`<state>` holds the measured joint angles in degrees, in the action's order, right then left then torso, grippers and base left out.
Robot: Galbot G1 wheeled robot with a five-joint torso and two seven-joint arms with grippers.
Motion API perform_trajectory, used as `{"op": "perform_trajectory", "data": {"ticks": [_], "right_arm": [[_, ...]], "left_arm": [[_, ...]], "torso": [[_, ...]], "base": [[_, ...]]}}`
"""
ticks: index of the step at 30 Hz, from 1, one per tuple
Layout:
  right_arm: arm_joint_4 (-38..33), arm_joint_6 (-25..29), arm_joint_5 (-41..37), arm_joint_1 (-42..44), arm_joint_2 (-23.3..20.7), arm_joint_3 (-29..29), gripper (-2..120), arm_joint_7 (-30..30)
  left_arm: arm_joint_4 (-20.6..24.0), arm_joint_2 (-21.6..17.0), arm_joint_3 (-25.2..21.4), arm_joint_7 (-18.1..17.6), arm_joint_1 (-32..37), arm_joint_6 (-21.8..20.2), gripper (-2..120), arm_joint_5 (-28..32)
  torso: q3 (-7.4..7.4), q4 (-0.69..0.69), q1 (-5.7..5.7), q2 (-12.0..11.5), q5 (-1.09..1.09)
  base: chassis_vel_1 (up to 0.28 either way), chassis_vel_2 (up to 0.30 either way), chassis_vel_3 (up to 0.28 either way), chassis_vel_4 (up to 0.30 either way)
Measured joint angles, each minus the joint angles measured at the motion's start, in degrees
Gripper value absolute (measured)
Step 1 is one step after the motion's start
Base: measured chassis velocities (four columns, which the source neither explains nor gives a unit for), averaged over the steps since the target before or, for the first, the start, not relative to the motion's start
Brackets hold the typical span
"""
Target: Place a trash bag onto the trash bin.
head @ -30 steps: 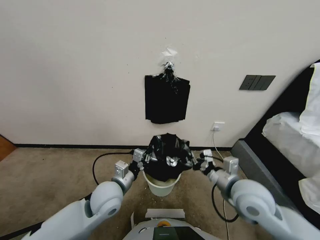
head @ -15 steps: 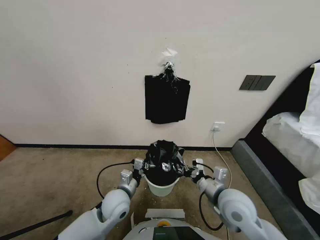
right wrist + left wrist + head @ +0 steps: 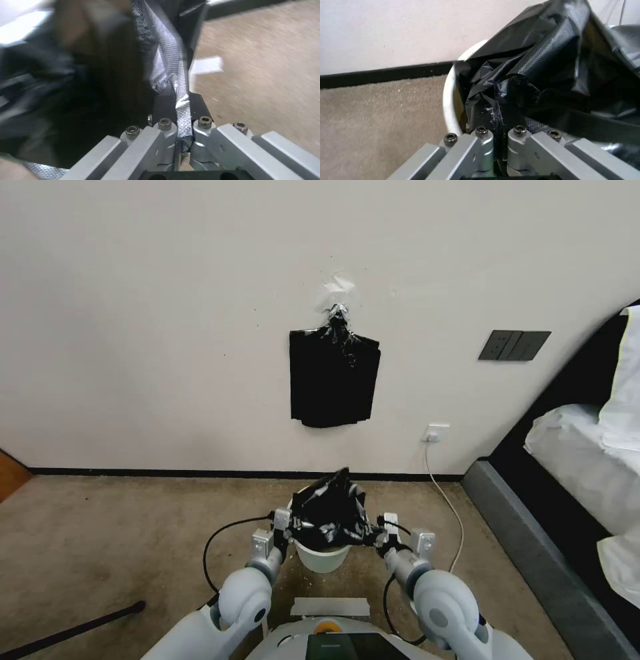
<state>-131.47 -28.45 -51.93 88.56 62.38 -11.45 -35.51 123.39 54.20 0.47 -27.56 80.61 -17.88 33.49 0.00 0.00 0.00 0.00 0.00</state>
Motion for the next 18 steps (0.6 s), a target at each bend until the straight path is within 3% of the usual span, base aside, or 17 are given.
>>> {"op": "perform_trajectory", "data": {"ticks": [6,18], "right_arm": [[1.5,-1.3,-2.9,-0.2,2.7,0.4,0,-3.6],[4.1,-2.5,-6.1,-0.4,4.0,0.8,0,-4.9]], "left_arm": [[2.5,-0.6,-2.0,-0.7,4.3,-0.3,0,0.0],[4.0,0.6,-4.5,-0.8,10.6,-0.6,0,-0.4]], "torso": [[0.0,0.0,0.0,0.0,0.0],[0.0,0.0,0.0,0.0,0.0]], "base": [[0.0,0.0,0.0,0.0],[0.0,0.0,0.0,0.0]]}}
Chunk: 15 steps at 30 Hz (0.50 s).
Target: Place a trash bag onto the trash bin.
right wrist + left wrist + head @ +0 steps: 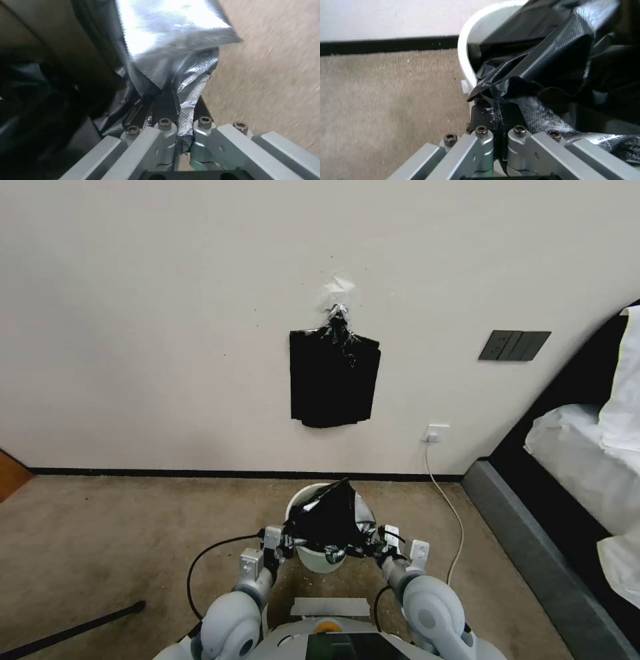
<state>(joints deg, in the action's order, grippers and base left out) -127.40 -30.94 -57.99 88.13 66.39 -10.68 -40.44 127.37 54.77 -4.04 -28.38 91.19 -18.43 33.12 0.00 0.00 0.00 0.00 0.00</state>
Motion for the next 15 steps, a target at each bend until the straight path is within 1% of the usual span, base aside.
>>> {"op": "perform_trajectory", "data": {"ticks": [7,15], "right_arm": [[2.7,-0.8,-0.9,-1.5,0.7,0.9,0,0.6],[6.4,-0.9,0.0,-3.2,1.5,2.0,0,2.2]], "left_arm": [[-0.5,1.0,-0.7,-0.1,2.0,0.0,0,0.0],[-3.6,2.3,-0.6,0.2,1.0,0.8,0,0.0]], "torso": [[0.0,0.0,0.0,0.0,0.01],[0.0,0.0,0.0,0.0,0.0]], "base": [[0.0,0.0,0.0,0.0],[0.0,0.0,0.0,0.0]]}}
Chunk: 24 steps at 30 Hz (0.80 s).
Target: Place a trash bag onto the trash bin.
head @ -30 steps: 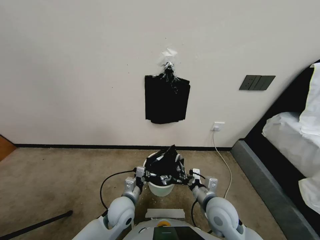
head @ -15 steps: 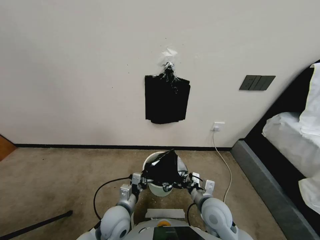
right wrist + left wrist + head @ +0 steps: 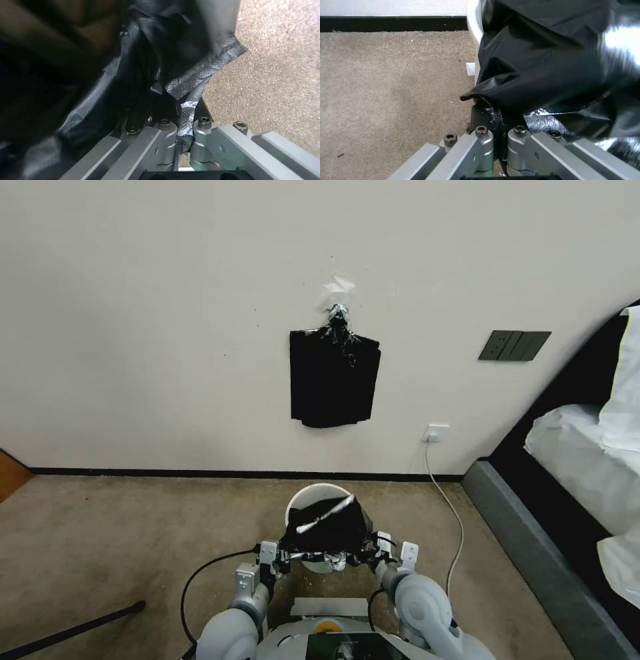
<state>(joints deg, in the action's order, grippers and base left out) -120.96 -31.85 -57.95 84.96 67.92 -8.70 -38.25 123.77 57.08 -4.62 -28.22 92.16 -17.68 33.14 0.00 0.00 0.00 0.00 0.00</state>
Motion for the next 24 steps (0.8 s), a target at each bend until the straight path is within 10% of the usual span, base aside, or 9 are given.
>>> {"op": "perform_trajectory", "data": {"ticks": [24], "right_arm": [[4.3,9.2,14.2,0.7,-1.7,1.4,4,7.9]], "left_arm": [[-6.4,-0.6,-1.3,1.1,-4.2,9.6,7,-0.4]], "torso": [[0.0,0.0,0.0,0.0,0.0]], "base": [[0.0,0.0,0.0,0.0]]}}
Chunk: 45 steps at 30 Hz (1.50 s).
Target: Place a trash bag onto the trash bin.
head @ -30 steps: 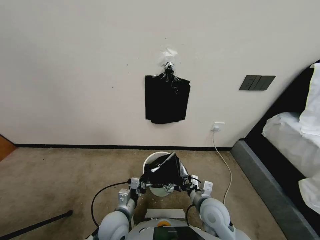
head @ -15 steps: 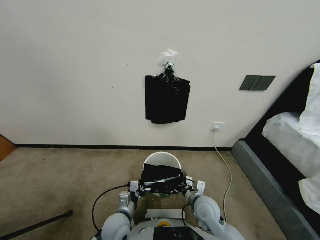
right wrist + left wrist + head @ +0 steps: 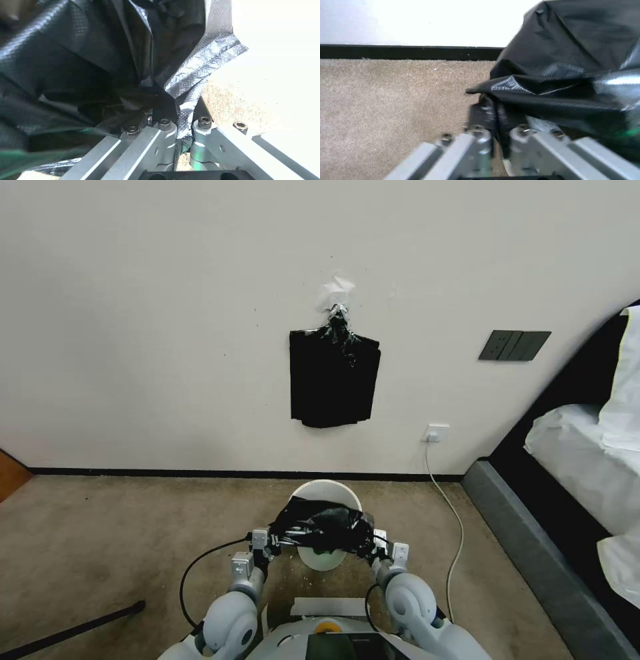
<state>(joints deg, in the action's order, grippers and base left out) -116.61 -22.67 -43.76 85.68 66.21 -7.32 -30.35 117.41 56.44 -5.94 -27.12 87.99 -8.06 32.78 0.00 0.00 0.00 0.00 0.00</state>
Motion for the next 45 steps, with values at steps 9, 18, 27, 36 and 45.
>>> {"op": "perform_trajectory", "data": {"ticks": [9,18,27,36,45], "right_arm": [[-2.5,0.0,1.6,4.5,-0.6,-1.1,38,0.1],[-6.8,0.1,4.5,9.9,-2.1,-2.9,67,0.3],[-16.1,5.8,16.7,20.1,-6.7,-6.4,98,9.6],[-19.7,3.2,16.6,11.7,-15.1,-11.0,100,22.1],[-10.1,-4.8,-0.6,-14.3,-24.8,-5.3,100,28.8]], "left_arm": [[1.2,-1.0,-1.0,0.2,2.6,-0.4,42,-2.2],[4.0,-2.5,-3.1,1.5,6.3,0.6,71,-5.4],[7.1,-0.3,-10.8,6.6,14.5,8.1,99,-12.8],[9.4,7.3,-20.4,12.2,20.8,19.2,100,-18.0],[9.5,10.9,-21.3,15.9,21.4,22.7,100,-26.1]], "torso": [[0.0,0.0,0.0,0.0,0.0],[0.0,0.0,0.0,0.0,0.0],[0.0,-0.01,0.0,0.0,0.0],[-0.01,0.01,0.0,0.0,0.0],[0.0,0.04,0.0,0.0,0.02]], "base": [[0.0,0.0,0.0,0.0],[0.0,0.0,0.0,0.0],[0.0,0.0,0.0,0.0],[0.0,0.0,0.0,0.0],[0.0,0.0,0.0,0.0]]}}
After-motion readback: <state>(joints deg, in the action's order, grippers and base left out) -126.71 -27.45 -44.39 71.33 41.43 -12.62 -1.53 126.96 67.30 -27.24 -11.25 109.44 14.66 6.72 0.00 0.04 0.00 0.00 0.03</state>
